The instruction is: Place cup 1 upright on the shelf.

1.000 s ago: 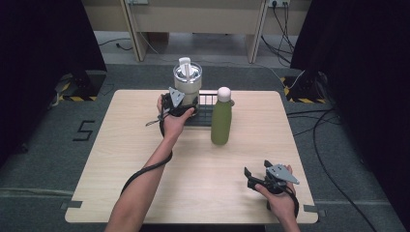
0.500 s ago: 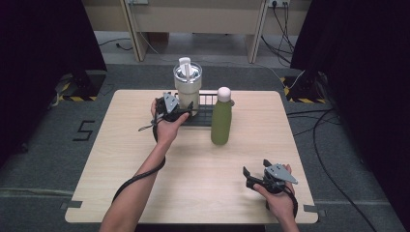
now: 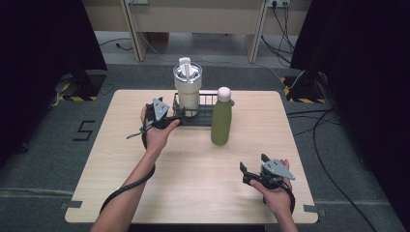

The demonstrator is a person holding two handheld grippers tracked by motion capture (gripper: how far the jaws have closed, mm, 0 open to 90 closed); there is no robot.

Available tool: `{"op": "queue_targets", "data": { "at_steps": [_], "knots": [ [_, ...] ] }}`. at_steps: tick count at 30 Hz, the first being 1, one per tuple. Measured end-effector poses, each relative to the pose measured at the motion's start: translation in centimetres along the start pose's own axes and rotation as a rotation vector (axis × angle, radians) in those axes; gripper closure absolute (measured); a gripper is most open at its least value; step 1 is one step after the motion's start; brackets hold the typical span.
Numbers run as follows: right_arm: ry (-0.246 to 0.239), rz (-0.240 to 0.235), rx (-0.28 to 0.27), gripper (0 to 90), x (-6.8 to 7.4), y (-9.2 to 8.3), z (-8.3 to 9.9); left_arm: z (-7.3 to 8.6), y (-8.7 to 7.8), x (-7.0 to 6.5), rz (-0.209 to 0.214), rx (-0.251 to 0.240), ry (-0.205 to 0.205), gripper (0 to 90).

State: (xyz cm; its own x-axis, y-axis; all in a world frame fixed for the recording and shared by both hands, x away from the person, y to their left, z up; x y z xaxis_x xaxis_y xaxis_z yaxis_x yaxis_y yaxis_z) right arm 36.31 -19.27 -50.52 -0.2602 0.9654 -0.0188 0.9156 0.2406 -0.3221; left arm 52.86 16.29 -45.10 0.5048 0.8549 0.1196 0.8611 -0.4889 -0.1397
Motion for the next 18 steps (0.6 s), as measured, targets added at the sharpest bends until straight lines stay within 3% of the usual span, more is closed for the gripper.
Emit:
{"op": "queue_targets", "data": {
  "at_steps": [18],
  "knots": [
    [-0.001, -0.019, -0.054, 9.2, 1.0, 2.2, -3.3, 0.1, -3.2, 0.0, 0.06, 0.008, 0.051, 5.7]
  ]
}}
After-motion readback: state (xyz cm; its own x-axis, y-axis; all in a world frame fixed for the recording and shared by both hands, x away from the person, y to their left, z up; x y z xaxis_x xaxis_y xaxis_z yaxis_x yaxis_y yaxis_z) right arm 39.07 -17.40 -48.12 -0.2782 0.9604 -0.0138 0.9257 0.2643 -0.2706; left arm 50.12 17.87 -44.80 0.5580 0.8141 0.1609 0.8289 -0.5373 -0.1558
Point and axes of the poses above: each handheld gripper's, and its own axes: y roughly forward along the jaws, z roughly out of its underside, x roughly to its left, the point moved 2 cm from there along y, roughly forward along the jaws, and after that the axes turned 9 degrees about z, right-handed, at the moved point
